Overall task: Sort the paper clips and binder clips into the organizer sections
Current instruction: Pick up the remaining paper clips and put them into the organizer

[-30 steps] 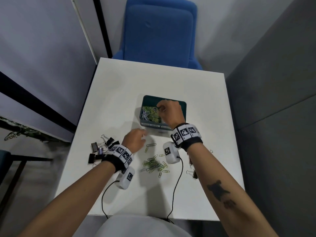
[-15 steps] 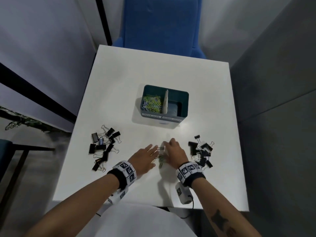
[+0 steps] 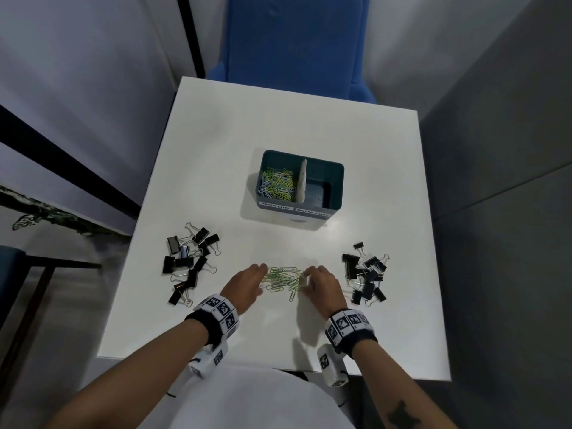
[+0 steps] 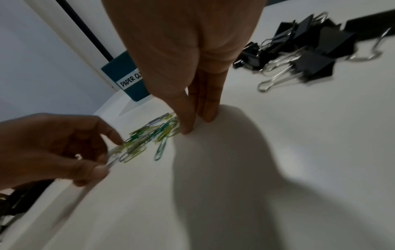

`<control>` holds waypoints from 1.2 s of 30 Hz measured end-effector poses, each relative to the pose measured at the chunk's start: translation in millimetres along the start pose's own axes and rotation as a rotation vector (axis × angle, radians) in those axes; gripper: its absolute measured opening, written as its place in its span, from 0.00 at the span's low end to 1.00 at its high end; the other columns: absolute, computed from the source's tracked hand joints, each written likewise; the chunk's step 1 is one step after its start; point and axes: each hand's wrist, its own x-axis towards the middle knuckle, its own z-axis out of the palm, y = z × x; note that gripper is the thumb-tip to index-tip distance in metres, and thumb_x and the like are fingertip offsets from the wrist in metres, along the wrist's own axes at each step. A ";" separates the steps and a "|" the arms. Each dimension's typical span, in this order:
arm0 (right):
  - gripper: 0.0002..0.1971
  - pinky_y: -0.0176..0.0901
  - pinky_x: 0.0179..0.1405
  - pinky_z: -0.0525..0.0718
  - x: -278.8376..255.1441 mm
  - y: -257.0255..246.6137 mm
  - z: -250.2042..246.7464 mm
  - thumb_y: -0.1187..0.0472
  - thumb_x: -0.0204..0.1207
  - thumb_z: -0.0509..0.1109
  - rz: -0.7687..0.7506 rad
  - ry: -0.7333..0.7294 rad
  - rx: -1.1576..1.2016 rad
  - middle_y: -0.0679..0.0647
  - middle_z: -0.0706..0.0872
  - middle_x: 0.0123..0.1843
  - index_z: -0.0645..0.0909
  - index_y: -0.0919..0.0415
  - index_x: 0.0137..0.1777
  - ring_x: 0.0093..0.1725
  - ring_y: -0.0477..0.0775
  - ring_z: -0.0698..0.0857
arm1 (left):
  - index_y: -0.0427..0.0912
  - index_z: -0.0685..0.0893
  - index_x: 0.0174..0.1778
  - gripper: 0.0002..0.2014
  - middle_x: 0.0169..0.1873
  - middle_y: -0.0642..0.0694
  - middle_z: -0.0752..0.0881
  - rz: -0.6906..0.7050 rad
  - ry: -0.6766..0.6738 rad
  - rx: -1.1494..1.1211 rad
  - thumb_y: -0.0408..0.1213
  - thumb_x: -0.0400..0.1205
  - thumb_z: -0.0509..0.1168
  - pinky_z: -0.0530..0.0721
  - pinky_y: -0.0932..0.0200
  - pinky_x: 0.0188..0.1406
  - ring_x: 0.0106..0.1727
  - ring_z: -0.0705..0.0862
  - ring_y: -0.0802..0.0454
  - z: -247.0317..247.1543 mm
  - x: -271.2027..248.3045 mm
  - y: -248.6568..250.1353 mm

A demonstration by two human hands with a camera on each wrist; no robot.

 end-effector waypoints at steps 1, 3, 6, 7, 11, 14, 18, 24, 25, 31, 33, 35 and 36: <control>0.10 0.51 0.45 0.83 2.4 -4.1 2.8 0.64 0.73 0.73 0.000 0.008 0.004 0.59 0.83 0.49 0.83 0.59 0.54 0.46 0.63 0.85 | 0.41 0.72 0.63 0.18 0.54 0.41 0.79 -0.006 0.001 -0.006 0.30 0.79 0.66 0.79 0.48 0.47 0.50 0.82 0.37 1.7 3.6 2.7; 0.09 0.51 0.45 0.83 5.8 -14.7 5.7 0.65 0.73 0.72 -0.013 0.010 0.015 0.58 0.84 0.48 0.84 0.59 0.52 0.46 0.63 0.85 | 0.41 0.73 0.59 0.14 0.51 0.41 0.80 -0.004 0.009 -0.006 0.31 0.79 0.66 0.77 0.49 0.46 0.50 0.81 0.37 1.7 10.2 8.8; 0.12 0.51 0.45 0.83 7.4 -20.1 4.6 0.64 0.72 0.72 -0.014 0.032 0.039 0.57 0.83 0.51 0.81 0.59 0.55 0.47 0.61 0.85 | 0.40 0.75 0.57 0.12 0.51 0.41 0.80 -0.001 0.046 -0.001 0.36 0.80 0.66 0.76 0.50 0.44 0.49 0.82 0.36 -0.3 11.8 15.5; 0.16 0.50 0.45 0.83 6.6 -17.9 3.5 0.62 0.72 0.74 -0.007 0.037 0.055 0.56 0.81 0.54 0.79 0.59 0.59 0.49 0.60 0.84 | 0.40 0.75 0.58 0.14 0.53 0.42 0.78 -0.002 0.062 0.002 0.39 0.80 0.67 0.77 0.49 0.43 0.48 0.82 0.37 -0.6 9.3 16.3; 0.44 0.53 0.46 0.85 0.1 -11.0 3.6 0.51 0.64 0.82 -0.028 -0.082 -0.048 0.55 0.70 0.66 0.64 0.53 0.77 0.61 0.56 0.75 | 0.44 0.63 0.76 0.38 0.64 0.45 0.69 0.026 0.016 0.117 0.54 0.75 0.70 0.82 0.50 0.43 0.59 0.77 0.46 7.0 -0.2 15.0; 0.37 0.51 0.42 0.85 -0.7 -18.0 13.3 0.55 0.66 0.80 -0.097 -0.085 -0.165 0.55 0.70 0.64 0.67 0.52 0.74 0.61 0.57 0.74 | 0.43 0.61 0.79 0.42 0.65 0.43 0.70 0.058 0.040 0.185 0.53 0.74 0.73 0.84 0.49 0.44 0.61 0.75 0.44 13.8 1.3 19.4; 0.16 0.49 0.34 0.81 5.8 -28.2 22.2 0.66 0.73 0.73 -0.089 0.010 -0.147 0.56 0.75 0.55 0.78 0.57 0.59 0.52 0.58 0.79 | 0.40 0.79 0.61 0.32 0.45 0.45 0.80 0.143 0.098 0.295 0.44 0.63 0.83 0.80 0.58 0.22 0.40 0.83 0.49 17.8 5.2 24.0; 0.05 0.48 0.34 0.77 16.7 -33.3 17.6 0.66 0.76 0.69 -0.052 0.034 -0.124 0.59 0.80 0.50 0.81 0.63 0.51 0.45 0.63 0.82 | 0.45 0.79 0.36 0.22 0.31 0.49 0.77 0.109 0.123 0.345 0.29 0.55 0.83 0.72 0.61 0.13 0.24 0.78 0.51 19.2 12.5 15.4; 0.04 0.48 0.34 0.77 18.1 -33.0 16.0 0.66 0.76 0.68 -0.048 0.031 -0.114 0.59 0.81 0.49 0.81 0.63 0.50 0.43 0.64 0.83 | 0.45 0.79 0.34 0.20 0.30 0.49 0.77 0.092 0.137 0.310 0.30 0.57 0.83 0.73 0.60 0.14 0.23 0.78 0.51 18.4 13.6 15.3; 0.05 0.54 0.39 0.83 21.9 -30.2 7.8 0.68 0.73 0.66 -0.029 0.021 -0.081 0.58 0.85 0.44 0.83 0.61 0.45 0.40 0.63 0.84 | 0.41 0.84 0.44 0.03 0.40 0.43 0.82 -0.012 0.130 0.055 0.34 0.81 0.65 0.80 0.49 0.38 0.39 0.84 0.39 1.6 13.9 19.7; 0.06 0.53 0.39 0.83 23.0 -28.7 4.4 0.69 0.72 0.65 -0.014 0.016 -0.093 0.57 0.85 0.42 0.82 0.61 0.43 0.41 0.62 0.84 | 0.42 0.85 0.47 0.06 0.42 0.43 0.83 -0.010 0.155 -0.004 0.35 0.83 0.62 0.79 0.49 0.41 0.42 0.84 0.40 -6.4 11.8 23.9; 0.08 0.51 0.40 0.83 24.0 -25.8 1.9 0.70 0.71 0.65 0.003 0.008 -0.088 0.57 0.87 0.42 0.84 0.60 0.44 0.42 0.61 0.85 | 0.42 0.86 0.48 0.07 0.42 0.44 0.84 0.014 0.192 -0.029 0.37 0.84 0.62 0.80 0.51 0.41 0.42 0.84 0.42 -16.7 9.3 28.3; 0.08 0.50 0.41 0.83 23.9 -24.5 -0.1 0.69 0.72 0.65 0.015 0.006 -0.080 0.57 0.88 0.43 0.85 0.59 0.45 0.43 0.61 0.85 | 0.42 0.86 0.48 0.07 0.42 0.45 0.84 0.037 0.218 -0.040 0.38 0.84 0.63 0.81 0.51 0.41 0.41 0.84 0.42 -23.6 8.8 30.2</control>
